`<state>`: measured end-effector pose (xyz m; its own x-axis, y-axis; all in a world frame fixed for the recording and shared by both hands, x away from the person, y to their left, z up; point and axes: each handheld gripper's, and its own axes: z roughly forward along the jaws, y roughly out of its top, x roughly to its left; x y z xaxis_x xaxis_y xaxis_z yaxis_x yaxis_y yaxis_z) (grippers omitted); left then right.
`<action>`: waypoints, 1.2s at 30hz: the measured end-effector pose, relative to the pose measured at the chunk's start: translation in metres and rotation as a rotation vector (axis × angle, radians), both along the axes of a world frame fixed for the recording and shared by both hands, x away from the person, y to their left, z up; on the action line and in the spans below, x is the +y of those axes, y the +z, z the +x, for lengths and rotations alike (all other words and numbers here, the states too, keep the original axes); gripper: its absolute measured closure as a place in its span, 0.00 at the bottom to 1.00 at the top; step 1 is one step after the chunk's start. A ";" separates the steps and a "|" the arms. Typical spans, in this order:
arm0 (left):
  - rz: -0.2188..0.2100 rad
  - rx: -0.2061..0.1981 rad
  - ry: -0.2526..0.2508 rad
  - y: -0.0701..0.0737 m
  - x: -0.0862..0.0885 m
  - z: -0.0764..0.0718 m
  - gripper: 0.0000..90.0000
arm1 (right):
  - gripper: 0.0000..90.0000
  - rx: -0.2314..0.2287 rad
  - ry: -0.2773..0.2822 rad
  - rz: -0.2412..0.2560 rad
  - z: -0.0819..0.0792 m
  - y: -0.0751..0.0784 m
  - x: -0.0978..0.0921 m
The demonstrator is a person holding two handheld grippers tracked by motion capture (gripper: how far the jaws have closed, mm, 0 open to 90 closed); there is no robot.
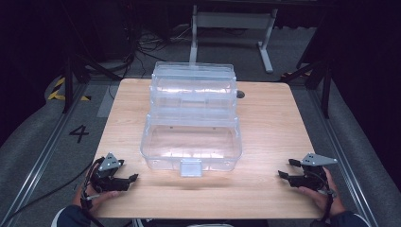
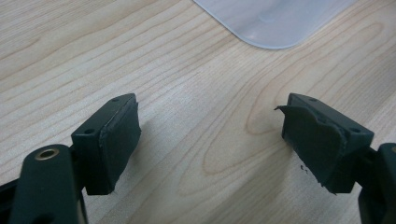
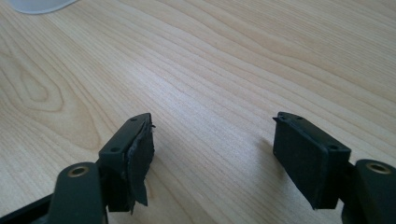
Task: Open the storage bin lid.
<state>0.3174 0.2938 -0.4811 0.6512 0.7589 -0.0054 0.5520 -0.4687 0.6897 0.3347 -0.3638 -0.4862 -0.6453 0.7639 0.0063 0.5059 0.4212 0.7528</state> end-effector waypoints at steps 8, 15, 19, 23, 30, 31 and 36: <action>0.000 -0.006 -0.002 0.000 0.000 0.000 0.22 | 0.32 0.001 0.002 0.000 0.000 0.000 0.000; -0.001 -0.004 0.005 0.000 0.000 -0.001 0.22 | 0.32 0.001 0.006 -0.001 0.001 0.000 0.000; 0.007 -0.007 0.005 0.000 0.000 0.000 0.20 | 0.31 0.001 0.010 -0.001 0.001 0.000 0.000; 0.009 -0.006 0.009 0.000 0.000 0.000 0.19 | 0.28 0.002 0.005 -0.004 0.001 0.000 0.000; 0.012 -0.002 0.020 0.000 -0.001 0.000 0.17 | 0.24 0.005 0.000 -0.006 0.002 0.000 0.000; 0.007 0.002 0.025 0.000 -0.001 0.000 0.17 | 0.22 0.008 -0.001 -0.010 0.002 0.000 0.001; 0.003 -0.001 0.041 -0.001 -0.002 -0.001 0.17 | 0.21 0.009 0.005 -0.011 0.002 -0.001 0.001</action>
<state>0.3164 0.2921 -0.4819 0.6195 0.7850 -0.0022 0.5701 -0.4480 0.6887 0.3368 -0.3627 -0.4868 -0.6490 0.7608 0.0036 0.5107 0.4322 0.7432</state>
